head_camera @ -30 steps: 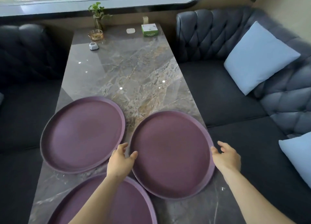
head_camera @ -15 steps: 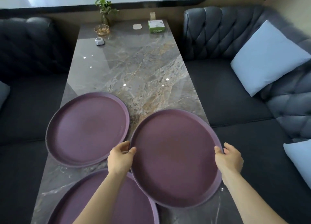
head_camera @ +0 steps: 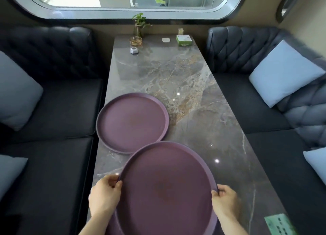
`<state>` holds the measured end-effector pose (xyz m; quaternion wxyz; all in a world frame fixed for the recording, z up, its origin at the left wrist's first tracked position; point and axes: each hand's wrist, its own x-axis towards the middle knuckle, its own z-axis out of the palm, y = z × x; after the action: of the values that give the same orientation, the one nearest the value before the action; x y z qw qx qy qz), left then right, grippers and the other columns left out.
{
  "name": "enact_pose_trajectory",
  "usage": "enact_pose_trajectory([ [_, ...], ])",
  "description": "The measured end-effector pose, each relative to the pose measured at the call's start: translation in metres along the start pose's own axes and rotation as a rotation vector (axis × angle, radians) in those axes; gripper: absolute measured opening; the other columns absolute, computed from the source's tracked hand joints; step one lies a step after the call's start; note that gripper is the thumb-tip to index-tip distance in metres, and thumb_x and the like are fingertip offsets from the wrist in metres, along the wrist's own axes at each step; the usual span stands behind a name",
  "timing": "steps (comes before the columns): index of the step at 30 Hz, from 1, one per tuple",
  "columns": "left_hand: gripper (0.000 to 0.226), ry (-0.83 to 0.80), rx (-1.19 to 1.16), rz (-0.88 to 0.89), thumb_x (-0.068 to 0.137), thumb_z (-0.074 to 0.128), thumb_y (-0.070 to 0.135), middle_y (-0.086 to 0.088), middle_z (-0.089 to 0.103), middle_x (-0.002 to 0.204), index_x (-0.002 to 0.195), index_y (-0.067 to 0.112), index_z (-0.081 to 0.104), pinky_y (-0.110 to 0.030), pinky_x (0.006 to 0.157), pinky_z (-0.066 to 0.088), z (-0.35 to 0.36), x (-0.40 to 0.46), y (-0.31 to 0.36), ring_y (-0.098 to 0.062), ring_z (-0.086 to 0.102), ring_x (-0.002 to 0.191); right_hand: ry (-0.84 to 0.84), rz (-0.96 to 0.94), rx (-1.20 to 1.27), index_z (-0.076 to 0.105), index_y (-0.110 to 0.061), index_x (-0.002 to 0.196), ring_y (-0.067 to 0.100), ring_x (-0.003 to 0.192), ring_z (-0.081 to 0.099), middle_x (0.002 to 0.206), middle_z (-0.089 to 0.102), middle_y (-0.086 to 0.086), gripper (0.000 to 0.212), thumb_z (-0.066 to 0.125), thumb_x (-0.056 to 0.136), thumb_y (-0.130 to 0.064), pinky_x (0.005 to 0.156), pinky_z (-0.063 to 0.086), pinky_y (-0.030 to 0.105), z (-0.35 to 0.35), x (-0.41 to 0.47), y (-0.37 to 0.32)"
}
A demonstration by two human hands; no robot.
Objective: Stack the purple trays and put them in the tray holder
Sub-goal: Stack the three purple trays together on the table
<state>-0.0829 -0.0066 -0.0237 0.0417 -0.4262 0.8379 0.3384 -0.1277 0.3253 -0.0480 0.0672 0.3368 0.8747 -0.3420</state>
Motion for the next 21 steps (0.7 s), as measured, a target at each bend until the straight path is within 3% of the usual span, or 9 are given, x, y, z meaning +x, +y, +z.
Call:
enact_pose_trajectory([
  [6, 0.022, -0.042, 0.026, -0.042, 0.081, 0.07, 0.024, 0.006, 0.076, 0.095, 0.1, 0.034, 0.074, -0.037, 0.08, 0.052, -0.01, -0.007, -0.042, -0.027, 0.069, 0.093, 0.044, -0.042, -0.065, 0.073, -0.01, 0.101, 0.035, 0.099, 0.065, 0.101, 0.07, 0.018, 0.025, 0.072, 0.077, -0.003, 0.087, 0.051, 0.042, 0.022, -0.043, 0.01],
  [13, 0.018, 0.028, 0.102, -0.007, 0.082, 0.067, 0.027, 0.001, 0.07, 0.086, 0.098, 0.035, 0.07, -0.035, 0.069, 0.049, -0.007, -0.011, -0.053, -0.027, 0.058, 0.075, 0.077, -0.07, -0.137, 0.074, -0.009, 0.1, 0.034, 0.098, 0.065, 0.096, 0.073, 0.015, 0.023, 0.07, 0.079, -0.001, 0.084, 0.051, 0.041, 0.024, -0.054, 0.013],
  [21, 0.021, 0.005, 0.115, -0.001, 0.083, 0.068, 0.022, 0.001, 0.076, 0.098, 0.101, 0.032, 0.073, -0.04, 0.078, 0.053, -0.009, -0.005, -0.061, -0.033, 0.066, 0.092, 0.069, -0.025, -0.143, 0.078, -0.01, 0.097, 0.035, 0.09, 0.069, 0.092, 0.076, 0.012, 0.023, 0.072, 0.078, 0.0, 0.079, 0.055, 0.04, 0.025, -0.062, 0.016],
])
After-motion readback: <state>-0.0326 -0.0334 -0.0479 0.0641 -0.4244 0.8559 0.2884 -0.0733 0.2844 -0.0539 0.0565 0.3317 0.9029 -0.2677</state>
